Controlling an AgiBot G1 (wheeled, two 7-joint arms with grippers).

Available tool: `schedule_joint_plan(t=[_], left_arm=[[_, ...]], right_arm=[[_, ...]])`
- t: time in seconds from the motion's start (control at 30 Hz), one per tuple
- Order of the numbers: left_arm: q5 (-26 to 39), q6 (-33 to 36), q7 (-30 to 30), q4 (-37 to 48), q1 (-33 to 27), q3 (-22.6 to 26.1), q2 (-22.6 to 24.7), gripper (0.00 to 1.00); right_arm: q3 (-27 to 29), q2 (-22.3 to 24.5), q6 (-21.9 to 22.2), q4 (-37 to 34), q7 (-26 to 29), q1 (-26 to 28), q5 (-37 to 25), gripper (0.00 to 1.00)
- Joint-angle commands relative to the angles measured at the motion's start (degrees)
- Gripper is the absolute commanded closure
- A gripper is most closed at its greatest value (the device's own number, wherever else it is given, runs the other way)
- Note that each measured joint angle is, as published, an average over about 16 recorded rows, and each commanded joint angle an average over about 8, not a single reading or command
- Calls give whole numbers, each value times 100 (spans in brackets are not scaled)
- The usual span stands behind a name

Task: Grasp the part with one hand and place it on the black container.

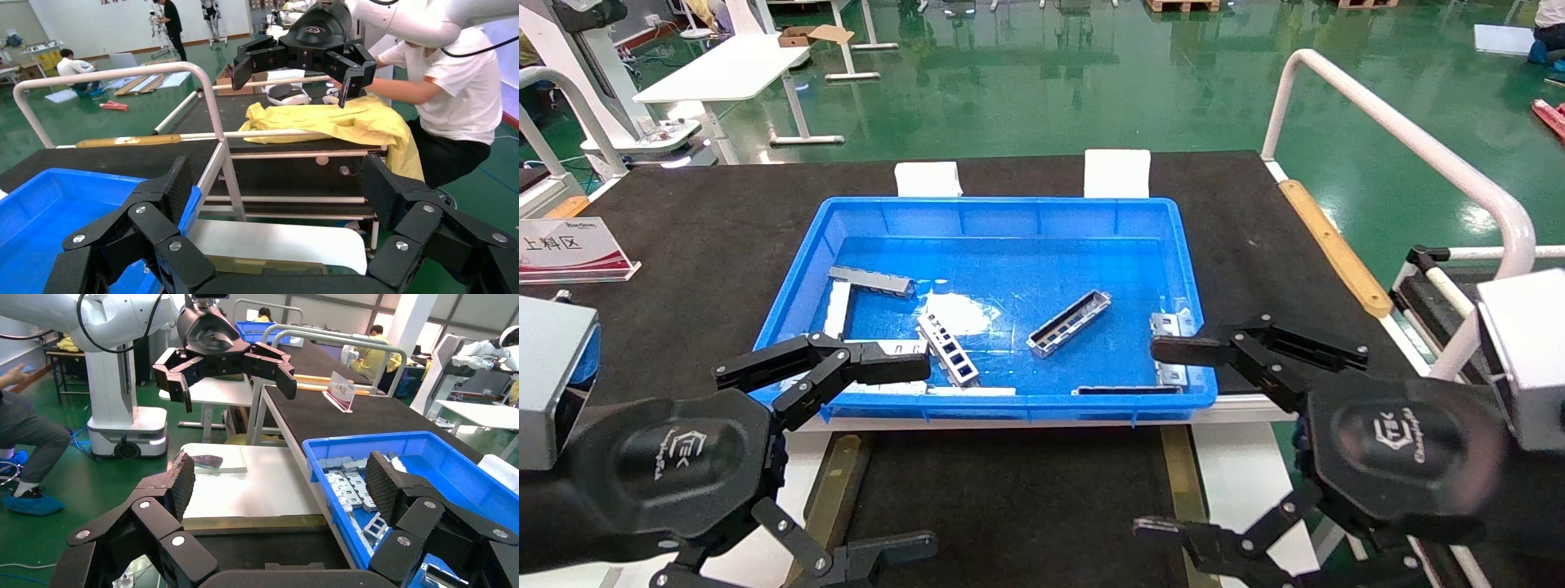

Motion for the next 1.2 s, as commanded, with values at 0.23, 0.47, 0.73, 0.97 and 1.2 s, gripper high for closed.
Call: schedule_joint_plan(t=[0.23, 0.47, 0.73, 0.97, 1.2], left_arm=[[120, -129, -70, 50, -75, 44, 39, 0], [707, -616, -164, 237, -334, 268, 317, 0], [1743, -1357, -120, 763, -843, 732, 1079, 0], [2650, -2043, 59, 1709, -1387, 1188, 2040, 0], [3290, -2818, 360, 2903, -1830, 1508, 3072, 0]], right_arm=[[0, 0, 0, -1, 0, 0, 0, 0], [-1, 0, -1, -1, -1, 1, 0, 0], [-1, 0, -1, -1, -1, 1, 0, 0], [-1, 0, -1, -1, -1, 1, 0, 0], [-2, 0, -1, -1, -1, 1, 1, 0]])
